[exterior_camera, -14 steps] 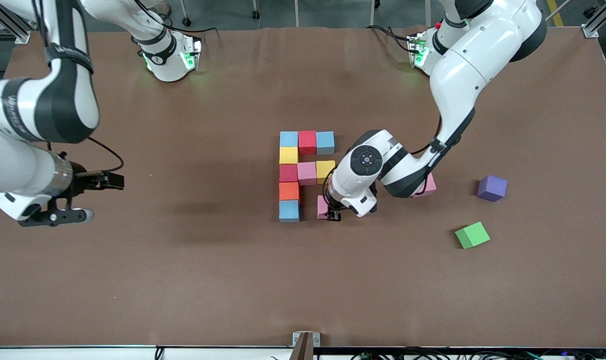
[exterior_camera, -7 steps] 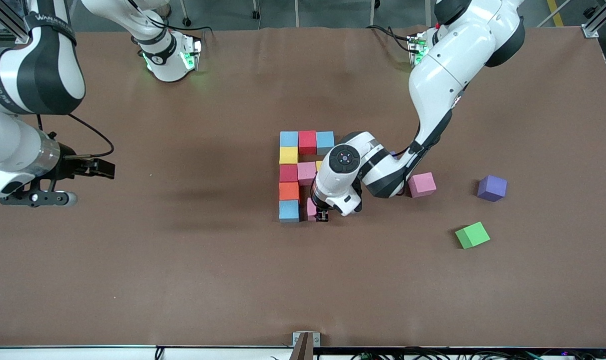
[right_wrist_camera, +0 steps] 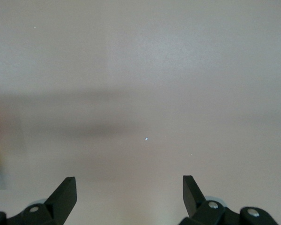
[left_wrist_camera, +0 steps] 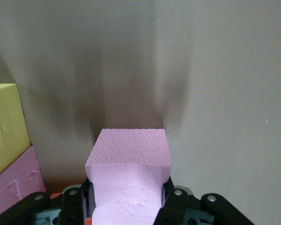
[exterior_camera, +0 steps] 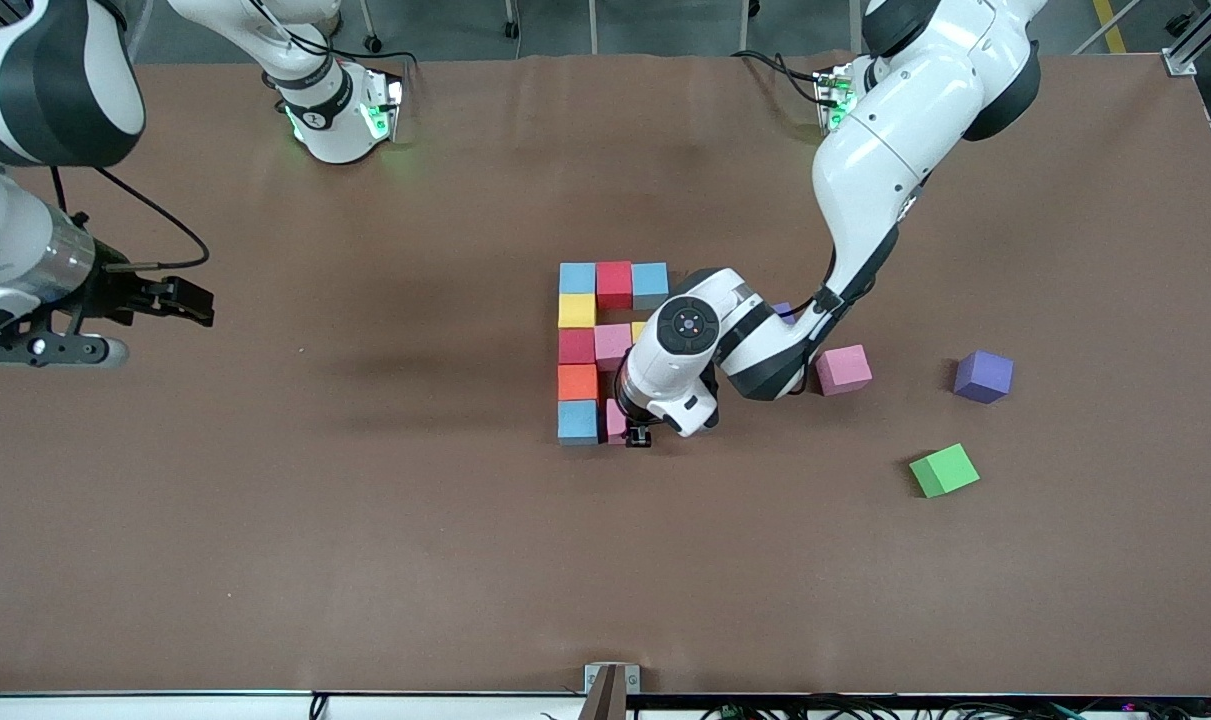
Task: Arrange 11 blocks into digit 3
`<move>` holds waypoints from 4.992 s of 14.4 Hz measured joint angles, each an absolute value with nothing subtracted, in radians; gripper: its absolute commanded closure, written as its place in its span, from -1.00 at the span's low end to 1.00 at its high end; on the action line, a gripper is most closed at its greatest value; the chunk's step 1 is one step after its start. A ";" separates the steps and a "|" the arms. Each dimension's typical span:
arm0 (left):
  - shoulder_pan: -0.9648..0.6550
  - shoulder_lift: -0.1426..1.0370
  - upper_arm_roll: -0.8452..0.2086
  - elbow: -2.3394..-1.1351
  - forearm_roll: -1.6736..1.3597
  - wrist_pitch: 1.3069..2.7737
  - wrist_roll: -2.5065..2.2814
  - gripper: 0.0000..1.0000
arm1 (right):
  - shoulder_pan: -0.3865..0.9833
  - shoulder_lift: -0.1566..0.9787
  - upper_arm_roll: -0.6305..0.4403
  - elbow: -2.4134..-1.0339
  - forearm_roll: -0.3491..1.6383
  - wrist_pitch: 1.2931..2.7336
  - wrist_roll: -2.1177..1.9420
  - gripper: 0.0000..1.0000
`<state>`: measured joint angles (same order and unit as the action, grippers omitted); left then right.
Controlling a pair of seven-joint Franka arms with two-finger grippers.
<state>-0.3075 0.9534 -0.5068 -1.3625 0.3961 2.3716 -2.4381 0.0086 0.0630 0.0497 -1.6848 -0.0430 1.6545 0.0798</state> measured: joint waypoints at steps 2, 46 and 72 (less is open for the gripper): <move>-0.316 0.956 -0.506 -1.358 0.396 2.371 -2.438 0.35 | 0.009 0.048 0.054 -1.690 -0.043 1.652 0.080 -1.00; 0.227 0.509 -0.814 -1.695 0.394 1.940 -1.693 -0.99 | -0.008 -0.071 0.049 -1.518 0.017 1.381 0.079 -1.00; 0.442 0.662 -1.010 -2.117 0.637 2.147 -1.380 -0.79 | -0.011 -0.075 -0.034 -1.532 0.016 1.403 -0.063 -1.00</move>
<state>0.4422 0.6620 -1.0101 -2.1168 0.6373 2.1466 -1.3801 -0.0107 -0.0745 -0.0341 -1.5316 0.0163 1.4030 -0.0634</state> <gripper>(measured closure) 0.097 0.000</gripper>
